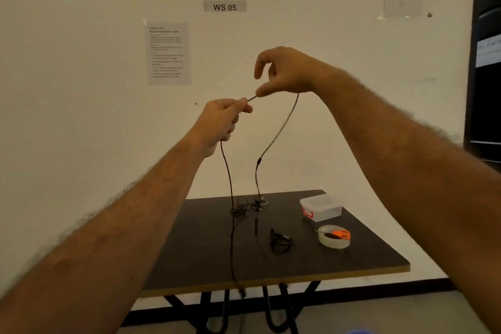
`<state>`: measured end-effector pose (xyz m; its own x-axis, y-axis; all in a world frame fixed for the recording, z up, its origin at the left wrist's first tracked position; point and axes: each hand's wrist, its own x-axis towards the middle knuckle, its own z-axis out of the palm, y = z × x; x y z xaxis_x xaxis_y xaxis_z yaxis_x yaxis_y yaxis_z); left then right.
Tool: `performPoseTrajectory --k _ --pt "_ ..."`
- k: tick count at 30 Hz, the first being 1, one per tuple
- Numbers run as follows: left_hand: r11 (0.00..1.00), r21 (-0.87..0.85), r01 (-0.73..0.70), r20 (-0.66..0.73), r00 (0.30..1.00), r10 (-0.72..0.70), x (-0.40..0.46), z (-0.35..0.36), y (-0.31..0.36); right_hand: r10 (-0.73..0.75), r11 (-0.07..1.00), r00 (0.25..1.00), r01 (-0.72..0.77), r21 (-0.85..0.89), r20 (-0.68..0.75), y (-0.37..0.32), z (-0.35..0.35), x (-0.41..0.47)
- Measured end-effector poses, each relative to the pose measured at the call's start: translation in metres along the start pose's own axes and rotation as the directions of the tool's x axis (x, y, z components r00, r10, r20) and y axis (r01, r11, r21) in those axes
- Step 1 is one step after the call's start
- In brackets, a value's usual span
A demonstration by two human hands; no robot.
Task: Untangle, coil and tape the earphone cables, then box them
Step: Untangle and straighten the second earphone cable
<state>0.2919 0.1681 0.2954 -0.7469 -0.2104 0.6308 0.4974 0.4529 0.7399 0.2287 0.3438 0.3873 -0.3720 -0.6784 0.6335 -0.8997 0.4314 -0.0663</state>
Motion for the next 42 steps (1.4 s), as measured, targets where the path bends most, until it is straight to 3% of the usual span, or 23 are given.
performPoseTrajectory --k 3,5,6,8,10,12,13,14,15,17,18,19,20,22,24,25,27,30,32,34,37,40,42 --pt "0.995 0.099 0.012 -0.008 1.000 -0.011 -0.001 -0.010 -0.009 0.033 0.974 0.999 -0.034 -0.225 -0.010 0.020 0.003 -0.002" --pt "0.992 0.120 0.048 0.016 0.999 -0.050 -0.005 -0.022 -0.018 0.104 0.968 0.988 -0.127 -0.215 -0.116 0.040 0.003 -0.002" --pt "0.987 0.146 0.071 0.054 0.995 -0.079 -0.007 -0.028 -0.023 0.170 0.972 0.968 -0.196 -0.127 -0.185 0.050 0.003 -0.003" --pt "0.970 0.215 0.117 0.143 0.978 -0.150 -0.013 -0.037 -0.034 0.358 0.919 0.902 -0.294 0.263 -0.242 0.065 -0.001 -0.007" --pt "0.964 0.220 0.153 0.183 0.964 -0.194 -0.018 -0.040 -0.043 0.541 0.664 0.838 -0.378 0.645 -0.066 0.069 -0.005 -0.011" --pt "0.964 0.203 0.174 0.190 0.958 -0.213 -0.021 -0.040 -0.049 0.586 0.435 0.797 -0.462 0.773 0.147 0.069 -0.010 -0.013" --pt "0.959 0.222 0.178 0.203 0.953 -0.224 -0.021 -0.040 -0.052 0.578 0.417 0.795 -0.482 0.771 0.184 0.069 -0.011 -0.013" --pt "0.949 0.257 0.184 0.225 0.943 -0.244 -0.023 -0.040 -0.055 0.569 0.476 0.807 -0.480 0.736 0.158 0.069 -0.013 -0.013" --pt "0.934 0.299 0.194 0.251 0.929 -0.273 -0.025 -0.040 -0.058 0.557 0.619 0.828 -0.464 0.633 0.062 0.071 -0.014 -0.012" --pt "0.902 0.368 0.224 0.288 0.895 -0.340 -0.029 -0.041 -0.066 0.445 0.892 0.866 -0.405 0.202 -0.227 0.076 -0.016 -0.011" --pt "0.890 0.386 0.243 0.296 0.881 -0.368 -0.031 -0.042 -0.069 0.380 0.918 0.861 -0.395 0.027 -0.339 0.077 -0.017 -0.011" --pt "0.882 0.395 0.258 0.300 0.871 -0.389 -0.033 -0.043 -0.071 0.348 0.917 0.846 -0.397 -0.043 -0.404 0.077 -0.018 -0.011" --pt "0.878 0.398 0.267 0.305 0.864 -0.401 -0.034 -0.044 -0.073 0.344 0.919 0.838 -0.394 -0.034 -0.424 0.078 -0.019 -0.012" --pt "0.878 0.391 0.275 0.315 0.857 -0.408 -0.036 -0.046 -0.073 0.449 0.888 0.826 -0.372 0.270 -0.340 0.079 -0.023 -0.011" --pt "0.889 0.363 0.279 0.322 0.858 -0.401 -0.036 -0.047 -0.072 0.578 0.708 0.809 -0.428 0.562 -0.112 0.074 -0.028 -0.014" --pt "0.898 0.338 0.283 0.319 0.863 -0.393 -0.035 -0.048 -0.071 0.597 0.662 0.801 -0.462 0.590 -0.043 0.073 -0.031 -0.016" --pt "0.911 0.295 0.289 0.301 0.877 -0.376 -0.032 -0.049 -0.069 0.601 0.695 0.797 -0.485 0.531 -0.059 0.077 -0.032 -0.015" --pt "0.899 0.329 0.290 0.273 0.882 -0.384 -0.031 -0.051 -0.070 0.482 0.867 0.754 -0.484 0.118 -0.447 0.086 -0.033 -0.017" --pt "0.894 0.340 0.292 0.260 0.884 -0.387 -0.032 -0.054 -0.075 0.389 0.865 0.739 -0.498 -0.057 -0.551 0.088 -0.033 -0.019" --pt "0.899 0.323 0.294 0.253 0.889 -0.382 -0.033 -0.056 -0.077 0.396 0.889 0.768 -0.459 0.000 -0.503 0.090 -0.031 -0.019" --pt "0.904 0.310 0.295 0.262 0.888 -0.379 -0.033 -0.053 -0.077 0.487 0.851 0.804 -0.348 0.392 -0.343 0.089 -0.031 -0.019" --pt "0.905 0.311 0.291 0.261 0.889 -0.376 -0.032 -0.054 -0.077 0.456 0.885 0.789 -0.350 0.308 -0.413 0.090 -0.032 -0.023" --pt "0.917 0.278 0.285 0.274 0.892 -0.360 -0.032 -0.053 -0.075 0.455 0.882 0.835 -0.376 0.282 -0.310 0.093 -0.032 -0.026"
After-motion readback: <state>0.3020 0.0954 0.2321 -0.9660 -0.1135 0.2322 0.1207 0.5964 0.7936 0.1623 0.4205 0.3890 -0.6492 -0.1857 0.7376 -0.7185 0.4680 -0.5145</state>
